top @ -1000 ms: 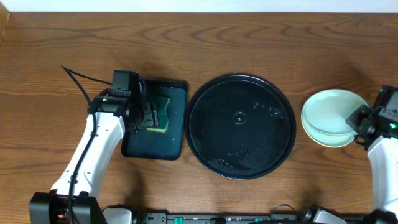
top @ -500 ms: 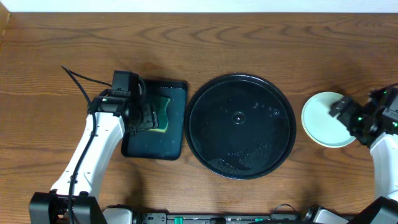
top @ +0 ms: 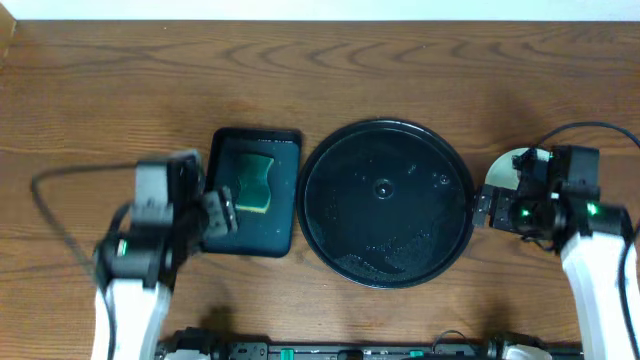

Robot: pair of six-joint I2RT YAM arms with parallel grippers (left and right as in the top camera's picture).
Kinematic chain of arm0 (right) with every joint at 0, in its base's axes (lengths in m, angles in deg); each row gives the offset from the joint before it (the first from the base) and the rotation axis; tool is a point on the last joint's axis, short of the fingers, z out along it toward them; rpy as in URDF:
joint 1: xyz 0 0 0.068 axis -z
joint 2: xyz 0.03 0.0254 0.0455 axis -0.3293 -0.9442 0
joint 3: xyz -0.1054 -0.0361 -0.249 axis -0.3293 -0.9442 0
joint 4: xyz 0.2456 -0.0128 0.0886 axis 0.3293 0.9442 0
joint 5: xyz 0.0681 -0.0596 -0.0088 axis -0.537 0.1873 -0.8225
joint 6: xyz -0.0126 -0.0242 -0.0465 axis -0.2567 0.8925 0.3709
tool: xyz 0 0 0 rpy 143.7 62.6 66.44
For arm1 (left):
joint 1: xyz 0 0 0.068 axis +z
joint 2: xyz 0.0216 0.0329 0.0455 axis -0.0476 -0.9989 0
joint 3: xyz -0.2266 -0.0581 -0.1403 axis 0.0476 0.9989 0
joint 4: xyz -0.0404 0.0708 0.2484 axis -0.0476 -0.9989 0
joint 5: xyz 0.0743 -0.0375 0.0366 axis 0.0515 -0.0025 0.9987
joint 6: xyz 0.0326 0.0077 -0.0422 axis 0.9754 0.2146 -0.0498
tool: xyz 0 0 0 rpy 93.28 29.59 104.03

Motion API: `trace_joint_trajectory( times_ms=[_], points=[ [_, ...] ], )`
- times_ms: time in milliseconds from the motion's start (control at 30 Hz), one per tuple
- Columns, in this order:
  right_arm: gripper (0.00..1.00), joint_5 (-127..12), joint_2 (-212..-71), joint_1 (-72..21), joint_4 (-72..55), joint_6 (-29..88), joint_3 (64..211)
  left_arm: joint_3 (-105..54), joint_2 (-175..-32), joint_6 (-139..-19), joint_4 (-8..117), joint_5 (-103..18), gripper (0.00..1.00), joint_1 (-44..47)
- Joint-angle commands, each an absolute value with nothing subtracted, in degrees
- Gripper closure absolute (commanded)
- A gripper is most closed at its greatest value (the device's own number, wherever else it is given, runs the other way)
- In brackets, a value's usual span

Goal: Clean dirty plates on tray and stack at the side

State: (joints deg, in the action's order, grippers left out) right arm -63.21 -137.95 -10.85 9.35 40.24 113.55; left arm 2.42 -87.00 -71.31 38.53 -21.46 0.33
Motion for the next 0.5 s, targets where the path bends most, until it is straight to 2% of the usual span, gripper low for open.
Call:
trace_joint_trajectory(
  times_ms=[0, 200, 467],
  points=[
    [0.01, -61.11, -125.10, -13.05, 7.30, 43.54, 112.19, 7.47, -74.32, -71.31, 38.77, -22.60, 0.22, 0.47],
    [0.01, -61.11, -109.17, -13.05, 7.19, 43.54, 111.29, 10.38, -57.27, -73.64, 38.84, -22.58, 0.22, 0.47],
    [0.01, -61.11, -99.83, -13.05, 8.70, 43.54, 111.29, 10.38, -50.02, -73.64, 38.84, -22.58, 0.22, 0.47]
  ],
)
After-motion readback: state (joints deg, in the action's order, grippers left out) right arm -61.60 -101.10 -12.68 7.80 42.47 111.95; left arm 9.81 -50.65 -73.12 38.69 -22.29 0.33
